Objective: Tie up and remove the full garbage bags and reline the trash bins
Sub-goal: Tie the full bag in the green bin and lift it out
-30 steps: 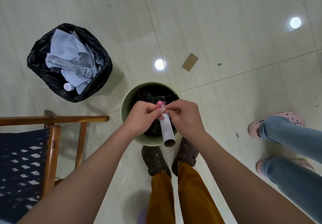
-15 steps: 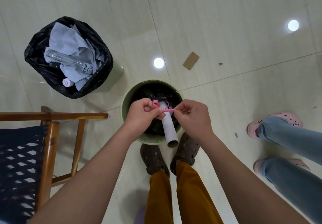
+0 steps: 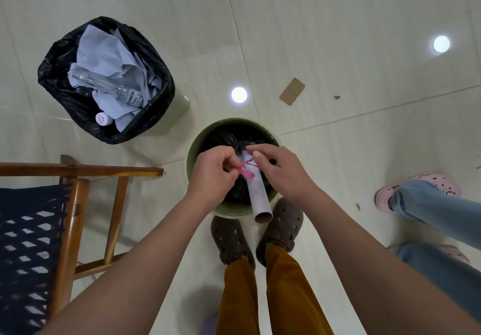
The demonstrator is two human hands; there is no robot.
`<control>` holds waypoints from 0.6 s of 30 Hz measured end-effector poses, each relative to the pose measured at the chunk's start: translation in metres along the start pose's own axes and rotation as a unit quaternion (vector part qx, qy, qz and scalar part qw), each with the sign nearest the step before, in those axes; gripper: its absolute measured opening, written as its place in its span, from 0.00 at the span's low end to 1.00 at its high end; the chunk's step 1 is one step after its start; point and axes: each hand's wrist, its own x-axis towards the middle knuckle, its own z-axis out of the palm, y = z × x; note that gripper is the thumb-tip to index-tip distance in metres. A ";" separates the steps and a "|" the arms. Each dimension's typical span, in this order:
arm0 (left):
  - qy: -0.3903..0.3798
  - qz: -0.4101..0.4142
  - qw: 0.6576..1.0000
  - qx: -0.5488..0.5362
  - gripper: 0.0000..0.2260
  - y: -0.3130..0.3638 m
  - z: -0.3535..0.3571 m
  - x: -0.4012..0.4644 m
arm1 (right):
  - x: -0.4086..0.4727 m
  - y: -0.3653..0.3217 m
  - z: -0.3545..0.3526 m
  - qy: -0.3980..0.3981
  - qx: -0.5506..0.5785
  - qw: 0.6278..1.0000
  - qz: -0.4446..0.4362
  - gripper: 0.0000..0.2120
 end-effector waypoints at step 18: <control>0.138 -0.020 0.986 -0.096 0.05 -0.014 0.018 -0.001 | 0.008 0.008 0.018 0.053 0.274 0.940 0.195 0.14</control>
